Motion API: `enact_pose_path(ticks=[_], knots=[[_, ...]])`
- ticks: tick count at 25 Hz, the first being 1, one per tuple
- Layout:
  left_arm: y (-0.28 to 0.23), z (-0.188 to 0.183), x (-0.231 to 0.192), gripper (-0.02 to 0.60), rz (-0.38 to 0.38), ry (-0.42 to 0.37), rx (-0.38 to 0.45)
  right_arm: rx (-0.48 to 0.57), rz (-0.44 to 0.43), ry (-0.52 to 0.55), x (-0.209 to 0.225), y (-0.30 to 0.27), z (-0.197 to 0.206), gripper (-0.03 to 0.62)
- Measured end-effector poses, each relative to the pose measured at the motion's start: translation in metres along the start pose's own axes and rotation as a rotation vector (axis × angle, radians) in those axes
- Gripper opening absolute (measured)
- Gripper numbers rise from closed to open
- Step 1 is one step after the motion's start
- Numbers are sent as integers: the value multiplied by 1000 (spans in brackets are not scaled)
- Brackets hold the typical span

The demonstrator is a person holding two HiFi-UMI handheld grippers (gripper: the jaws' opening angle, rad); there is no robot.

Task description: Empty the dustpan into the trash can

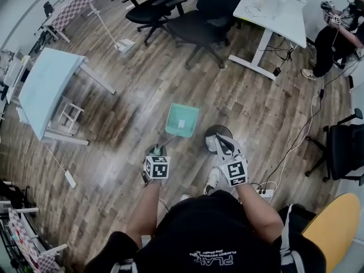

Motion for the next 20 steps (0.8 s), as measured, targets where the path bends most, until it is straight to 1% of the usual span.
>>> enact_pose_path(ticks=[4,10,16,20], knots=[[-25,3,3,98,-1,11,-68,-6,-41,-8,18,-23,5,25],[-71,12,10,98,1,72,-158,-38,-97,-43,39,-47,22,25],[-114,24,32,98,-12,117,-225,-75,-148,-60,52,-47,48,25],[-140,25,43,98,-3,139,-249,-94,-165,-70,59,-51,60,25]])
Point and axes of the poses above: the fingertips, and each gripper's own axes: y backward along the fingers, x to its right, z out of its underside, the point moved 4 cm from there along y, backward along the fingers, and after that the axes turned 2 degrees about x, right-handed, at the moved point
